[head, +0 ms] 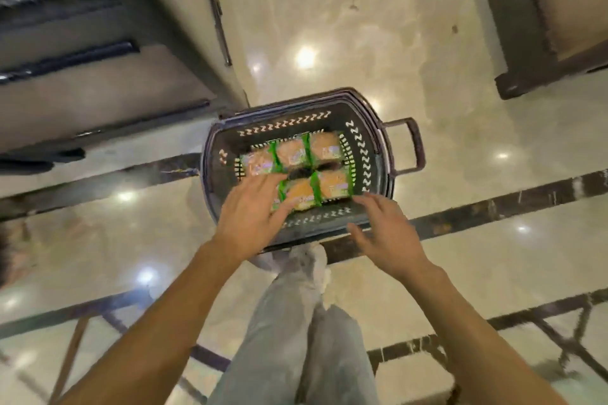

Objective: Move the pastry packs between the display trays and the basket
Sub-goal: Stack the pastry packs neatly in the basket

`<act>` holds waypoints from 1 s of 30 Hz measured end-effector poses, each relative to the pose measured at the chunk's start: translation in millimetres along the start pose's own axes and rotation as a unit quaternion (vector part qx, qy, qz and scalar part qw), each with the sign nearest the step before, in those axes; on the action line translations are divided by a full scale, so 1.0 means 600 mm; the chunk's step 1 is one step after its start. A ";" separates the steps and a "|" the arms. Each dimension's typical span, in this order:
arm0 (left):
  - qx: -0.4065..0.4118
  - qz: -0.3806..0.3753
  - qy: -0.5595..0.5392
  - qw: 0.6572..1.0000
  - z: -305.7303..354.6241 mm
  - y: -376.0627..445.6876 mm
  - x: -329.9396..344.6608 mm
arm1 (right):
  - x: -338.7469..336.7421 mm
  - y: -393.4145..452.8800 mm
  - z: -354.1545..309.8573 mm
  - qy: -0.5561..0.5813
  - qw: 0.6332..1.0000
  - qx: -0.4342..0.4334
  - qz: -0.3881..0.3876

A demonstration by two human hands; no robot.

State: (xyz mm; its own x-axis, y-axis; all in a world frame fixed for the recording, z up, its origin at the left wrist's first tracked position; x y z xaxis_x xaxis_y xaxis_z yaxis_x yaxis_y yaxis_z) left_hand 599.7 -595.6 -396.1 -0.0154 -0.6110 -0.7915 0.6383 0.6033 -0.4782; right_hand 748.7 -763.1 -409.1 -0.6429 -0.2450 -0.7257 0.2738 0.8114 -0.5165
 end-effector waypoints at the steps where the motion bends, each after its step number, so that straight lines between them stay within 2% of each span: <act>1: -0.015 -0.006 -0.017 1.000 -0.017 0.028 0.031 | 0.015 0.041 0.021 -0.011 1.000 -0.009 -0.018; 9: -0.039 -0.047 0.047 0.997 -0.144 0.264 0.289 | 0.249 0.356 0.177 -0.082 0.985 -0.078 -0.129; 13: -0.057 -0.011 0.033 0.998 -0.207 0.322 0.387 | 0.370 0.439 0.237 -0.161 0.968 -0.101 -0.161; 16: -0.056 -0.002 0.025 0.998 -0.218 0.340 0.456 | 0.419 0.462 0.276 -0.184 0.964 -0.080 -0.174; 19: -0.093 -0.024 -0.001 0.995 -0.219 0.344 0.503 | 0.425 0.467 0.286 -0.187 0.964 -0.083 -0.171; 24: -0.109 -0.007 -0.055 0.992 -0.185 0.361 0.500 | 0.394 0.468 0.287 -0.185 0.968 -0.082 -0.146; 27: -0.069 0.026 -0.046 0.996 -0.141 0.413 0.474 | 0.372 0.456 0.290 -0.127 0.977 -0.072 -0.155; 30: -0.027 0.003 0.009 1.000 -0.088 0.491 0.475 | 0.333 0.431 0.297 -0.065 0.986 -0.067 -0.141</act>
State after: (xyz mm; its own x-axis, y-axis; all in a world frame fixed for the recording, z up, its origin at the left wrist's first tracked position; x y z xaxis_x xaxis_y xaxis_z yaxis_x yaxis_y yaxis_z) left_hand 742.6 -564.8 -782.4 -0.0259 -0.5977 -0.8013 0.5960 0.6343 -0.4924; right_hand 818.4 -696.8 -768.3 -0.5801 -0.5300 -0.6186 -0.0047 0.7616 -0.6481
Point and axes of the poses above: each hand's wrist, its own y-axis towards the middle knuckle, its own x-axis out of the palm, z = x × y, the point moved 9 cm from there along y, towards the middle knuckle, and after that the axes turned 8 degrees about -x, right-handed, at the moved point
